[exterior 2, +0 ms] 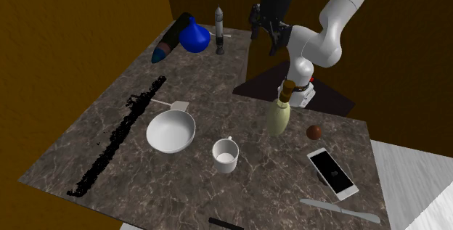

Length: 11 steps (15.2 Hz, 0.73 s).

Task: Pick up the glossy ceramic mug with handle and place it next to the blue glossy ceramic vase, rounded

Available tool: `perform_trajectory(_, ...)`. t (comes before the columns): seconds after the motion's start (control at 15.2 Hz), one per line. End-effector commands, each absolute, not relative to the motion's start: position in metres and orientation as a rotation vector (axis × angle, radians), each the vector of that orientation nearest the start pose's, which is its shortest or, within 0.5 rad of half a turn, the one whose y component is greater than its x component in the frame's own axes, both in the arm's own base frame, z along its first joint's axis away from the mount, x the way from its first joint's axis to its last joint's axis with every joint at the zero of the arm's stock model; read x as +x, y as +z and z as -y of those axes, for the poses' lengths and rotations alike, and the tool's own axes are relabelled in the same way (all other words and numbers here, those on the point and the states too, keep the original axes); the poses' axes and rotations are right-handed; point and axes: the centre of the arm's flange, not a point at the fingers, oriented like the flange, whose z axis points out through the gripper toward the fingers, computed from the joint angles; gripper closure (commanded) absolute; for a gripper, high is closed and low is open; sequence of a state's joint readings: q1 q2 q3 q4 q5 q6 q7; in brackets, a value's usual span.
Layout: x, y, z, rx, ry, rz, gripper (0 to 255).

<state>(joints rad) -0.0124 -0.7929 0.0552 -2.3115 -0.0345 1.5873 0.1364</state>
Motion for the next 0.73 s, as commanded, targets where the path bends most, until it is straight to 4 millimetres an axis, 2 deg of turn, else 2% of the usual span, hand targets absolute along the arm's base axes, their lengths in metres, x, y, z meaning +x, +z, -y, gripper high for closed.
perform_trajectory(0.0, 0.307, 0.615, -0.016, -3.203, -0.118, -0.175, 0)
perform_trajectory(0.66, 0.394, 0.535, -0.077, -3.189, -0.098, -0.312, 0)
